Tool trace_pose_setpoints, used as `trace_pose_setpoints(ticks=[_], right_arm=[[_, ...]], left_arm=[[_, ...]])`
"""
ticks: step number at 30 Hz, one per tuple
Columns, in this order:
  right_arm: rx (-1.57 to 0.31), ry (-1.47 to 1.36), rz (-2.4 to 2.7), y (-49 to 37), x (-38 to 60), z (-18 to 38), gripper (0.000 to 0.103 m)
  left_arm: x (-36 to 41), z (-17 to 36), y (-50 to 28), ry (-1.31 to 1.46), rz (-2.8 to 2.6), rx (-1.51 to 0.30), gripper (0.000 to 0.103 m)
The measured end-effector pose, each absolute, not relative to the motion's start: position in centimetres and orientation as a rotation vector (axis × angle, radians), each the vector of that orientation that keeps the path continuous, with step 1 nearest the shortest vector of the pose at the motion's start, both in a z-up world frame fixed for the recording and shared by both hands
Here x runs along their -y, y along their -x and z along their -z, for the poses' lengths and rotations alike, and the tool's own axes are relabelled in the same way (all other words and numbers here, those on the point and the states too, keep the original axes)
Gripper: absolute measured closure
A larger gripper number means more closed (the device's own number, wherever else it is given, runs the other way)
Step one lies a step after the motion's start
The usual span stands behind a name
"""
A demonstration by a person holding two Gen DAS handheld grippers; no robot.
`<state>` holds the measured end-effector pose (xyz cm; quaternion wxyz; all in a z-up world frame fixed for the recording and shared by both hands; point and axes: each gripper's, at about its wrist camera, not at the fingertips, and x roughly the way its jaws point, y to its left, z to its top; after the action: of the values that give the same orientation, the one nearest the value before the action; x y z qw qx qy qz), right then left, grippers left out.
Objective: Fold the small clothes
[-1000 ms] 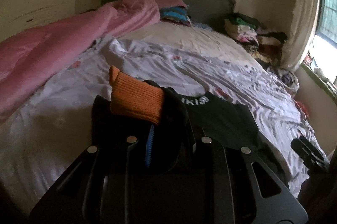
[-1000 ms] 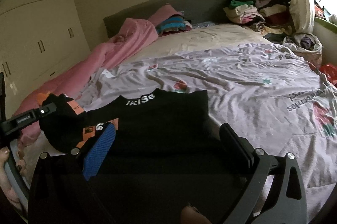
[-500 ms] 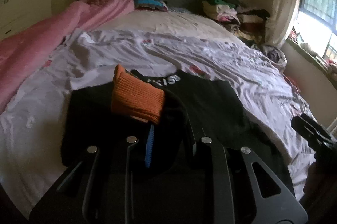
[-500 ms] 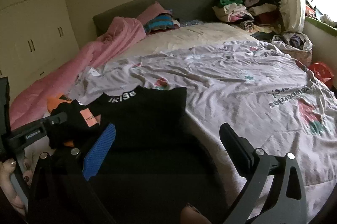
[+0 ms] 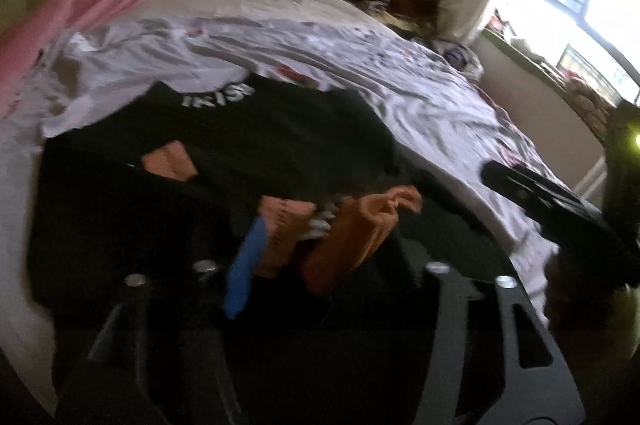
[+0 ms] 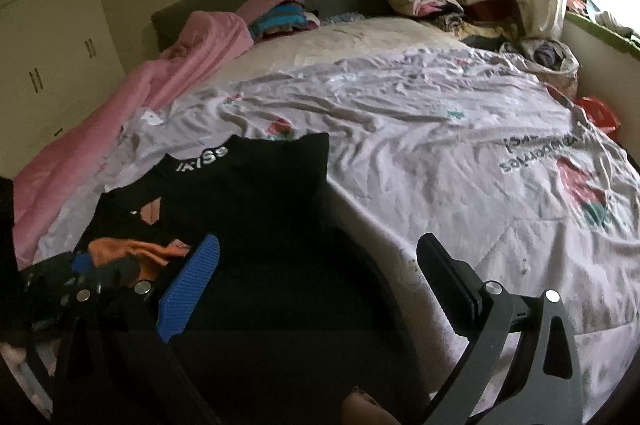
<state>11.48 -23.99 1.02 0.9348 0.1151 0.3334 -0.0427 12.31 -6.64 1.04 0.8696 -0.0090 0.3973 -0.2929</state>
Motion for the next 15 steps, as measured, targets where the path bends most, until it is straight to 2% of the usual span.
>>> trace_pose_setpoints(ticks=[7,12,13,15], right_arm=[[-0.763,-0.264,0.043,-12.7,23.0,0.6,0.005],[-0.85,-0.303,-0.038,-13.6,21.2,2.3,0.005],[-0.862,-0.309,-0.061,-13.6,20.8,2.6,0.006],[-0.899,-0.305,-0.112,-14.0,19.4,3.2,0.018]], left_arm=[[4.9,-2.3,-12.6,0.046,0.606,-0.795,0.03],[2.1,-3.6,-15.1,0.07,0.471,-0.793,0.027],[1.8,-3.7,-15.8,0.053,0.429,-0.803,0.026],[1.1,-3.9,-17.3,0.021,0.355,-0.803,0.025]])
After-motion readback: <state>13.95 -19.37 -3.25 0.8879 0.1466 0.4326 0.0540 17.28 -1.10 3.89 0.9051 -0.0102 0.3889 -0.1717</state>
